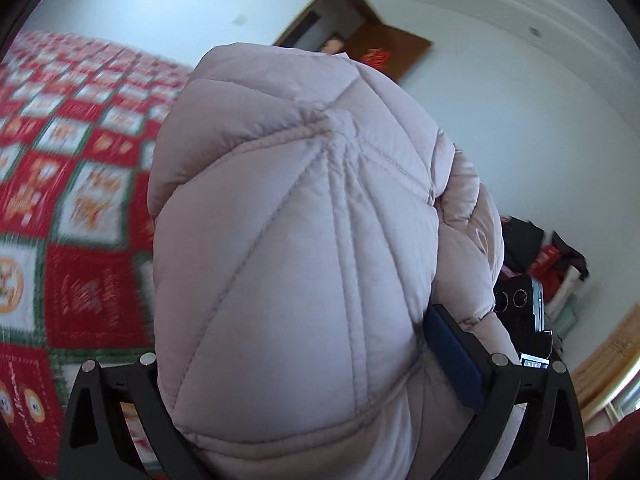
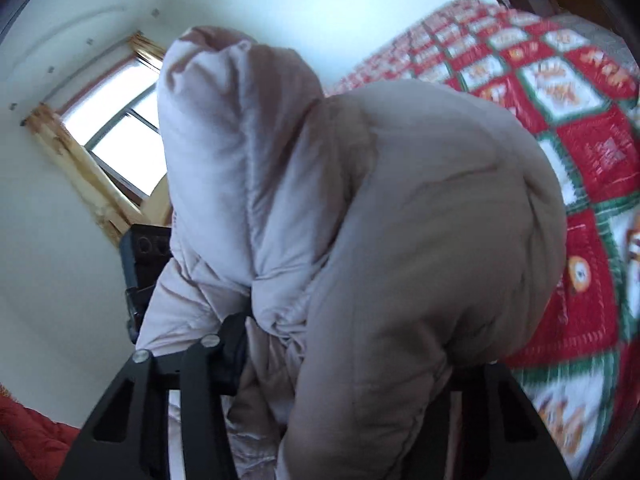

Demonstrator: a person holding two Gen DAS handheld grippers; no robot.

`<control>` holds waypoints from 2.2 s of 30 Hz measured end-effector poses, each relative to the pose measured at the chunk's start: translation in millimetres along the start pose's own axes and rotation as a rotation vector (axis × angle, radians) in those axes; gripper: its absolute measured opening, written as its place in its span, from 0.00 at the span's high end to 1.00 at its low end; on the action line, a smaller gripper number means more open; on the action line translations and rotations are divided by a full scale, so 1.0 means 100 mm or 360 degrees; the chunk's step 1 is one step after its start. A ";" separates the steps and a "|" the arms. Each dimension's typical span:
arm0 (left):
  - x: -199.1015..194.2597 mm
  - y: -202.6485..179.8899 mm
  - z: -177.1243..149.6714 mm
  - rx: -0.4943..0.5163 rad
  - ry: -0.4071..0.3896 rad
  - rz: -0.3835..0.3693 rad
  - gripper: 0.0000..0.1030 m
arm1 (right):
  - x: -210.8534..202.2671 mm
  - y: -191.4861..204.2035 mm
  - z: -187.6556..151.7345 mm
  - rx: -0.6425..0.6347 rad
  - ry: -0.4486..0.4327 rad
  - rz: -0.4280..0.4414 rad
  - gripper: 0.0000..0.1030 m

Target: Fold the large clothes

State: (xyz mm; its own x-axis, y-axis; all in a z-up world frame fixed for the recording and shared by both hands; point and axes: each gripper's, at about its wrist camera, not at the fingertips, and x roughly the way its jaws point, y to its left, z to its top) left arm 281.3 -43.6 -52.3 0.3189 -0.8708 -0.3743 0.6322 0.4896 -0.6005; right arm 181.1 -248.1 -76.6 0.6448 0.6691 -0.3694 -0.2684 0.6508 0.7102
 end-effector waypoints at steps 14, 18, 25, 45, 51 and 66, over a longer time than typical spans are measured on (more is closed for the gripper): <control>1.37 -2.02 0.43 0.0251 0.0216 -0.0572 0.03 | -2.50 0.41 0.23 -0.0060 -0.0480 -0.0506 0.49; 2.18 -2.09 0.25 0.0229 0.0407 -0.0377 0.03 | -2.75 -0.33 0.10 0.0179 -0.0505 -0.0582 0.49; 3.01 -1.71 -0.02 0.0318 0.0557 0.0140 0.02 | -2.57 -1.60 0.00 0.0475 -0.0431 -0.0568 0.49; 3.18 -1.64 -0.30 0.0387 0.0463 0.0439 0.01 | -3.25 -0.90 -0.08 0.0172 -0.0599 -0.1174 0.29; 3.18 -1.71 -0.33 0.0463 0.0419 0.0533 0.01 | -3.06 -0.39 0.12 -0.0093 -0.0594 -0.1377 0.62; 3.32 -1.73 -0.34 0.0560 0.0359 0.0758 0.00 | -2.16 -1.32 0.10 0.0009 -0.0317 -0.1534 0.62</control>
State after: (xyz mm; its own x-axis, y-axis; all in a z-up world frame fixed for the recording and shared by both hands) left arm 253.9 -415.3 -97.0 0.4901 -0.5114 -0.7059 0.6642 0.7435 -0.0775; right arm 84.5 -482.7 -84.3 0.6946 -0.2205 -0.6848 0.4391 0.8840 0.1608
